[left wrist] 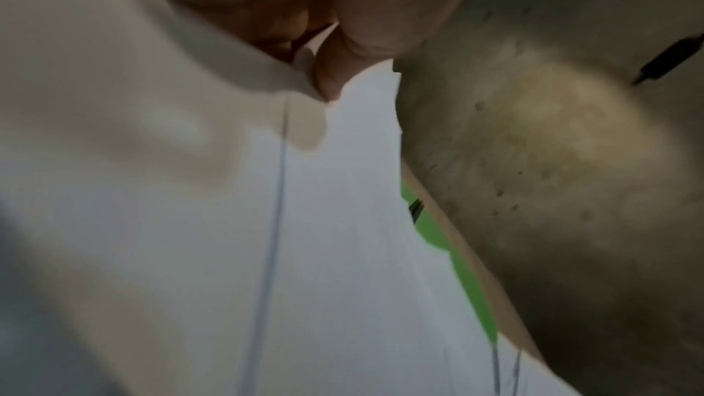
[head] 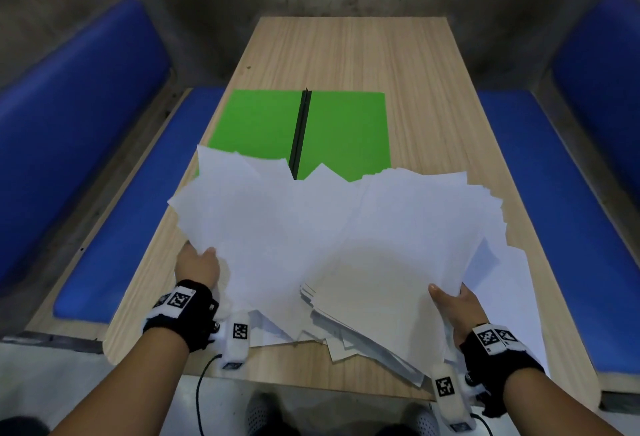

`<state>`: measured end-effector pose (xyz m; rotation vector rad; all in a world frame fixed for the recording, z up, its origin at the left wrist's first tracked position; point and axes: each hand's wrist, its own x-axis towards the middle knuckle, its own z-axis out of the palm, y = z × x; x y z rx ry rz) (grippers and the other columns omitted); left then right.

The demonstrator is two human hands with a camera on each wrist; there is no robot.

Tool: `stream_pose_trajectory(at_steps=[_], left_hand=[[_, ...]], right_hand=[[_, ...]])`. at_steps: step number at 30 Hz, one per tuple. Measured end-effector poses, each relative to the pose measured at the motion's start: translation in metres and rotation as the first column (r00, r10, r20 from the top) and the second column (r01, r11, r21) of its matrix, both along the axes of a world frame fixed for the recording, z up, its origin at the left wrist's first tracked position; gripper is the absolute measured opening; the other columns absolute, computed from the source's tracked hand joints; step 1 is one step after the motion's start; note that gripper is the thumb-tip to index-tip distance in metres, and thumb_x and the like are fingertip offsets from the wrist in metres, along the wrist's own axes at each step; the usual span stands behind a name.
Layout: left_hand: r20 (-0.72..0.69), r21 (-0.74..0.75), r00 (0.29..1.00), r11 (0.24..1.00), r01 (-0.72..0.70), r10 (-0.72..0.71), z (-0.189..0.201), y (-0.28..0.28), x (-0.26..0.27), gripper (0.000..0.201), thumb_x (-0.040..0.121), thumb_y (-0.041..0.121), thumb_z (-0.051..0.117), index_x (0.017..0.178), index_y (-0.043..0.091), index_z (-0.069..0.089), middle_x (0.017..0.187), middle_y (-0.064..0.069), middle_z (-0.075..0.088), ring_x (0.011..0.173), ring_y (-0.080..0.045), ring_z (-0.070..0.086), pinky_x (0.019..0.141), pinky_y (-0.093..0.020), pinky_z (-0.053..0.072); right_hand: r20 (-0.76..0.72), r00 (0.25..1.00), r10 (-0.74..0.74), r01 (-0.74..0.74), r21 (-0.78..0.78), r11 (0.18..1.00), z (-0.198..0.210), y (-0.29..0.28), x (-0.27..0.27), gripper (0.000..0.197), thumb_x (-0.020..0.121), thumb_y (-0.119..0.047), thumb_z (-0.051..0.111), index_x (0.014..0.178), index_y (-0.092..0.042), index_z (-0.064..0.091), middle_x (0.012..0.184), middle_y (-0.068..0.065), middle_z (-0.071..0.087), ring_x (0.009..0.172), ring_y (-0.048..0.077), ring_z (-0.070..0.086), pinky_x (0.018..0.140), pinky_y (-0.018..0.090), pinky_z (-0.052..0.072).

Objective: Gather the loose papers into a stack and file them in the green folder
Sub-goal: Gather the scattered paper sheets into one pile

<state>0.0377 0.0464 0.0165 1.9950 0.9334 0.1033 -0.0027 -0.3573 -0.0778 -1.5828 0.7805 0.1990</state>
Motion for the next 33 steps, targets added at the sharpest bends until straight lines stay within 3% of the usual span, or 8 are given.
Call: stream_pose_trajectory(at_steps=[5, 11, 13, 16, 21, 27, 30, 33], left_hand=[[0.045, 0.090, 0.997, 0.994, -0.059, 0.055, 0.028, 0.015, 0.024, 0.040, 0.093, 0.005, 0.045, 0.131, -0.004, 0.047, 0.133, -0.026, 0.053, 0.122, -0.043, 0.049, 0.102, -0.042, 0.039], [-0.387, 0.014, 0.895, 0.970, 0.244, -0.220, 0.005, 0.034, 0.022, 0.032, 0.091, 0.012, 0.051, 0.116, -0.008, 0.056, 0.120, -0.031, 0.059, 0.099, -0.043, 0.059, 0.076, -0.036, 0.044], [-0.433, 0.043, 0.876, 0.966, 0.256, -0.213, -0.004, 0.033, 0.018, 0.035, 0.091, 0.015, 0.052, 0.119, -0.005, 0.055, 0.126, -0.028, 0.055, 0.101, -0.040, 0.055, 0.080, -0.038, 0.044], [-0.496, 0.184, 0.853, 0.941, 0.285, -0.162, -0.010, 0.028, 0.016, 0.044, 0.088, 0.025, 0.053, 0.128, 0.007, 0.051, 0.138, -0.020, 0.032, 0.122, -0.040, 0.034, 0.090, -0.043, 0.040], [-0.561, 0.220, 0.815, 0.924, 0.313, -0.143, -0.015, 0.014, 0.011, 0.069, 0.072, 0.037, 0.068, 0.131, 0.018, 0.037, 0.138, -0.015, 0.024, 0.124, -0.042, 0.029, 0.094, -0.049, 0.039], [-0.628, 0.309, 0.775, 0.890, 0.336, -0.075, -0.013, 0.018, 0.015, 0.109, 0.058, 0.054, 0.079, 0.142, 0.010, 0.025, 0.146, -0.022, 0.023, 0.138, -0.042, 0.017, 0.109, -0.055, 0.028], [-0.610, 0.234, 0.785, 0.922, 0.309, -0.108, -0.016, 0.025, 0.013, 0.122, 0.055, 0.052, 0.083, 0.148, 0.016, 0.014, 0.153, -0.020, 0.007, 0.142, -0.042, 0.006, 0.110, -0.060, 0.025], [-0.601, 0.220, 0.786, 0.917, 0.334, -0.142, -0.014, 0.028, 0.011, 0.128, 0.052, 0.053, 0.085, 0.149, 0.023, 0.007, 0.152, -0.018, 0.012, 0.139, -0.043, 0.013, 0.107, -0.060, 0.029]], right_hand=[[0.011, 1.000, 0.020, -0.020, 0.007, 1.000, -0.001, -0.001, -0.001, 0.054, 0.085, -0.021, 0.064, 0.136, -0.012, 0.048, 0.133, 0.011, 0.058, 0.120, 0.035, 0.054, 0.106, 0.053, 0.040], [0.005, 0.999, 0.032, -0.032, -0.016, 0.999, 0.006, 0.001, -0.002, 0.043, 0.089, -0.016, 0.060, 0.132, -0.011, 0.052, 0.126, 0.011, 0.061, 0.116, 0.035, 0.056, 0.105, 0.052, 0.042], [0.005, 1.000, 0.029, -0.029, -0.022, 0.999, 0.005, 0.000, -0.002, 0.046, 0.089, -0.017, 0.060, 0.133, -0.011, 0.051, 0.129, 0.011, 0.060, 0.118, 0.035, 0.055, 0.106, 0.052, 0.041], [-0.007, 1.000, 0.024, -0.024, 0.001, 1.000, 0.004, 0.000, 0.000, 0.045, 0.089, -0.017, 0.061, 0.132, -0.010, 0.051, 0.128, 0.012, 0.060, 0.117, 0.035, 0.056, 0.105, 0.052, 0.041], [-0.013, 1.000, 0.025, -0.025, -0.006, 1.000, -0.007, -0.002, 0.000, 0.074, 0.074, -0.037, 0.067, 0.140, -0.012, 0.043, 0.140, 0.012, 0.052, 0.126, 0.034, 0.050, 0.107, 0.053, 0.039], [-0.007, 1.000, 0.030, -0.030, -0.014, 0.999, -0.001, -0.001, 0.001, 0.055, 0.087, -0.023, 0.063, 0.137, -0.010, 0.046, 0.134, 0.012, 0.057, 0.122, 0.035, 0.053, 0.106, 0.053, 0.040], [-0.008, 1.000, 0.026, -0.026, -0.019, 0.999, -0.003, -0.002, 0.001, 0.051, 0.088, -0.019, 0.062, 0.136, -0.009, 0.047, 0.132, 0.012, 0.058, 0.120, 0.036, 0.054, 0.106, 0.052, 0.041], [-0.011, 1.000, 0.027, -0.028, -0.024, 0.999, -0.007, -0.004, 0.001, 0.051, 0.088, -0.019, 0.062, 0.136, -0.009, 0.048, 0.132, 0.013, 0.058, 0.119, 0.036, 0.055, 0.105, 0.052, 0.041]])
